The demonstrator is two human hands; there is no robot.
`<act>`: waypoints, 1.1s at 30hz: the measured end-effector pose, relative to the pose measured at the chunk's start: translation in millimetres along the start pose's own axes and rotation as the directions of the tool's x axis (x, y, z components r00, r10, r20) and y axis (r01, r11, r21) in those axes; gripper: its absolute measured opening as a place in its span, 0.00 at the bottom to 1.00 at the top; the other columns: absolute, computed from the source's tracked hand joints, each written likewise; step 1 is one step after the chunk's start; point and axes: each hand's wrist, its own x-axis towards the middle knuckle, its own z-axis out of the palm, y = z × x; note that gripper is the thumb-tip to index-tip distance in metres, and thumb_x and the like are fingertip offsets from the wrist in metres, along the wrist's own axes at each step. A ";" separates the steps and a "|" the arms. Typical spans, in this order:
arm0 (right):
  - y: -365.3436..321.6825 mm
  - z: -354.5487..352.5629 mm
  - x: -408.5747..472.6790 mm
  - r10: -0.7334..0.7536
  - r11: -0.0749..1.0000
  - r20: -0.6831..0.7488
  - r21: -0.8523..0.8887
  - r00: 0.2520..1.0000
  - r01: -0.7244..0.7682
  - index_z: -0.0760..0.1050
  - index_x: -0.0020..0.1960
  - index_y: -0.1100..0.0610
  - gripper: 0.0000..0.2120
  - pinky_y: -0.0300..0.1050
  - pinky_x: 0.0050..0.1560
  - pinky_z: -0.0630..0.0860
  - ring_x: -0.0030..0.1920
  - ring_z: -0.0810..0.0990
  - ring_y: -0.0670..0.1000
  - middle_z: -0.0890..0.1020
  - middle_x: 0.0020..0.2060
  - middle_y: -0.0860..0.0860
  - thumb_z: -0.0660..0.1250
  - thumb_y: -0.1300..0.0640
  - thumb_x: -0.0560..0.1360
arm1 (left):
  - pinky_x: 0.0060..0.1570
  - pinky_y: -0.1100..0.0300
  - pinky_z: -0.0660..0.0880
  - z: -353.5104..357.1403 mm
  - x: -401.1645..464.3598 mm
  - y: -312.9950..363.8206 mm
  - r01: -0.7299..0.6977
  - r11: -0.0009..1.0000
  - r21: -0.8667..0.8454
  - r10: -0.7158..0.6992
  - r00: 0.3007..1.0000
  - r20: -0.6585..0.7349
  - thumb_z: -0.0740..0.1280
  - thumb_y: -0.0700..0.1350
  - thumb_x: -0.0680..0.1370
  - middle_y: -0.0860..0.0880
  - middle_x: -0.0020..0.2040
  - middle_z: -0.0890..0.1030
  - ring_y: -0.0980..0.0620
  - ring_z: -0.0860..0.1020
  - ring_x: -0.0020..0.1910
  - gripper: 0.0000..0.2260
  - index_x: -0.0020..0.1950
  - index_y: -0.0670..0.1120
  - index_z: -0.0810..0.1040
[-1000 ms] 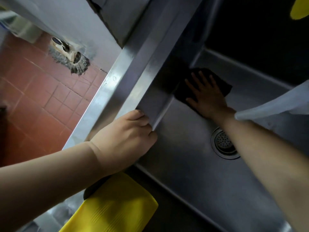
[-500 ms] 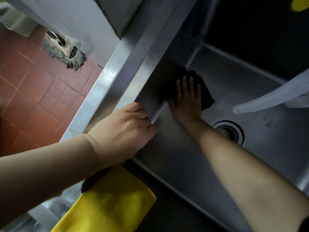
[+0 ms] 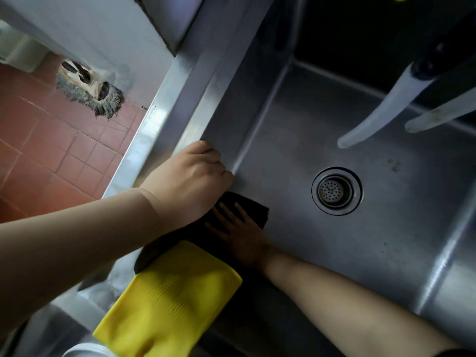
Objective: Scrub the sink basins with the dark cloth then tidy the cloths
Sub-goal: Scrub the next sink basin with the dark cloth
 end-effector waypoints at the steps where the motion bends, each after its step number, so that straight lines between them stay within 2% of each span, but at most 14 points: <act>1: 1.8 0.6 -3.8 -0.057 0.998 0.003 -0.040 0.998 0.057 0.71 0.69 0.48 0.25 0.58 0.73 0.46 0.71 0.66 0.56 0.70 0.70 0.53 0.54 0.47 0.72 | 0.44 0.53 0.68 -1.1 0.5 0.0 -0.003 1.000 0.009 0.003 1.000 0.011 0.66 0.39 0.70 0.47 0.29 0.74 0.43 0.74 0.35 0.09 0.32 0.47 0.70; 5: 9.0 5.1 -32.4 -0.155 0.978 0.036 -0.132 0.987 0.158 0.72 0.67 0.45 0.26 0.57 0.71 0.56 0.70 0.68 0.54 0.71 0.69 0.49 0.68 0.45 0.69 | 0.44 0.53 0.68 -3.4 0.0 1.9 -0.028 0.997 0.073 0.024 0.998 0.053 0.66 0.39 0.68 0.48 0.29 0.74 0.43 0.74 0.35 0.07 0.32 0.47 0.72; 7: 18.1 10.2 -61.8 -0.172 0.972 0.057 -0.151 0.983 0.179 0.72 0.67 0.44 0.29 0.57 0.71 0.57 0.70 0.68 0.53 0.71 0.69 0.48 0.71 0.44 0.67 | 0.44 0.53 0.68 -4.3 0.1 4.1 -0.042 0.991 0.130 0.033 0.997 0.071 0.66 0.38 0.68 0.47 0.29 0.74 0.43 0.73 0.34 0.07 0.33 0.47 0.71; 11: 52.9 23.0 -154.7 -0.183 0.941 0.141 -0.260 0.973 0.214 0.64 0.71 0.44 0.28 0.56 0.75 0.42 0.74 0.57 0.54 0.66 0.72 0.49 0.59 0.42 0.72 | 0.41 0.53 0.68 -6.8 1.7 8.9 -0.101 0.968 0.228 0.073 0.989 0.129 0.64 0.36 0.68 0.47 0.29 0.75 0.44 0.74 0.33 0.07 0.32 0.47 0.72; 13: 72.0 30.2 -207.7 -0.138 0.927 0.196 -0.318 0.971 0.197 0.56 0.75 0.43 0.32 0.57 0.73 0.40 0.75 0.52 0.56 0.60 0.75 0.49 0.58 0.39 0.73 | 0.38 0.54 0.71 -7.7 3.9 12.1 -0.141 0.957 0.252 0.090 0.975 0.205 0.65 0.35 0.65 0.46 0.29 0.76 0.43 0.75 0.33 0.06 0.32 0.46 0.73; 15: 88.4 35.8 -249.6 -0.099 0.933 0.205 -0.322 0.974 0.162 0.46 0.77 0.45 0.37 0.58 0.74 0.39 0.76 0.46 0.57 0.50 0.77 0.52 0.55 0.37 0.72 | 0.35 0.54 0.72 -7.0 9.0 15.2 -0.146 0.961 0.235 0.079 0.959 0.272 0.66 0.35 0.62 0.45 0.28 0.76 0.43 0.75 0.32 0.05 0.30 0.45 0.74; 17: 98.4 39.7 -268.8 -0.077 0.945 0.192 -0.300 0.978 0.133 0.42 0.77 0.46 0.40 0.58 0.74 0.38 0.76 0.43 0.57 0.44 0.77 0.52 0.54 0.36 0.71 | 0.32 0.56 0.71 0.9 18.3 21.0 -0.107 0.975 0.195 0.045 0.954 0.295 0.66 0.37 0.59 0.44 0.27 0.77 0.43 0.76 0.30 0.03 0.29 0.44 0.75; 20: 105.6 42.1 -257.5 -0.126 0.953 0.164 -0.253 0.978 0.166 0.42 0.77 0.45 0.42 0.59 0.73 0.41 0.76 0.44 0.58 0.46 0.77 0.52 0.54 0.34 0.69 | 0.33 0.58 0.71 15.1 40.3 39.6 -0.063 0.991 0.120 0.028 0.961 0.275 0.70 0.39 0.58 0.45 0.30 0.78 0.44 0.78 0.31 0.04 0.31 0.45 0.78; 21: 105.7 41.9 -245.4 -0.152 0.954 0.152 -0.237 0.977 0.186 0.44 0.77 0.44 0.42 0.60 0.72 0.42 0.76 0.47 0.58 0.51 0.77 0.51 0.57 0.33 0.68 | 0.38 0.57 0.72 19.5 47.6 46.9 -0.050 0.992 0.119 0.012 0.953 0.303 0.70 0.41 0.63 0.45 0.36 0.80 0.44 0.79 0.37 0.05 0.37 0.45 0.79; 23: 102.7 38.1 -210.1 -0.168 0.960 0.115 -0.205 0.979 0.189 0.53 0.75 0.42 0.41 0.59 0.72 0.45 0.74 0.54 0.57 0.62 0.74 0.50 0.63 0.33 0.67 | 0.50 0.55 0.69 35.0 59.3 58.2 0.037 0.990 0.135 -0.090 0.909 0.408 0.63 0.44 0.75 0.46 0.53 0.79 0.44 0.76 0.53 0.09 0.53 0.46 0.76; 25: 100.3 32.4 -163.2 -0.157 0.967 0.051 -0.195 0.986 0.164 0.58 0.73 0.43 0.36 0.59 0.71 0.46 0.73 0.56 0.57 0.66 0.73 0.51 0.61 0.34 0.69 | 0.56 0.54 0.67 45.7 70.9 61.1 0.117 0.984 0.136 -0.170 0.855 0.490 0.60 0.45 0.78 0.46 0.59 0.75 0.44 0.73 0.59 0.11 0.60 0.46 0.72; 29: 109.8 10.4 -82.6 -0.003 0.994 -0.059 -0.106 0.998 -0.003 0.66 0.72 0.46 0.30 0.58 0.72 0.44 0.73 0.57 0.59 0.66 0.72 0.54 0.52 0.38 0.72 | 0.57 0.53 0.69 66.4 82.9 47.0 0.451 0.890 0.065 -0.411 0.733 0.541 0.57 0.42 0.79 0.47 0.62 0.73 0.45 0.71 0.63 0.14 0.64 0.48 0.71; 31: 127.4 -0.2 -59.3 0.117 0.991 -0.108 -0.055 0.987 -0.124 0.65 0.72 0.47 0.30 0.59 0.72 0.47 0.74 0.59 0.60 0.65 0.73 0.55 0.53 0.39 0.73 | 0.55 0.53 0.71 75.8 80.9 42.4 0.505 0.861 0.063 -0.461 0.720 0.519 0.58 0.43 0.79 0.47 0.61 0.74 0.46 0.72 0.62 0.12 0.62 0.47 0.72; 33: 148.0 -9.3 -44.2 0.268 0.963 -0.113 0.003 0.957 -0.270 0.63 0.73 0.48 0.30 0.60 0.72 0.50 0.74 0.58 0.61 0.64 0.73 0.56 0.53 0.39 0.74 | 0.55 0.53 0.72 85.1 77.4 43.8 0.478 0.877 0.057 -0.434 0.734 0.523 0.60 0.44 0.79 0.47 0.60 0.74 0.45 0.73 0.61 0.13 0.62 0.46 0.71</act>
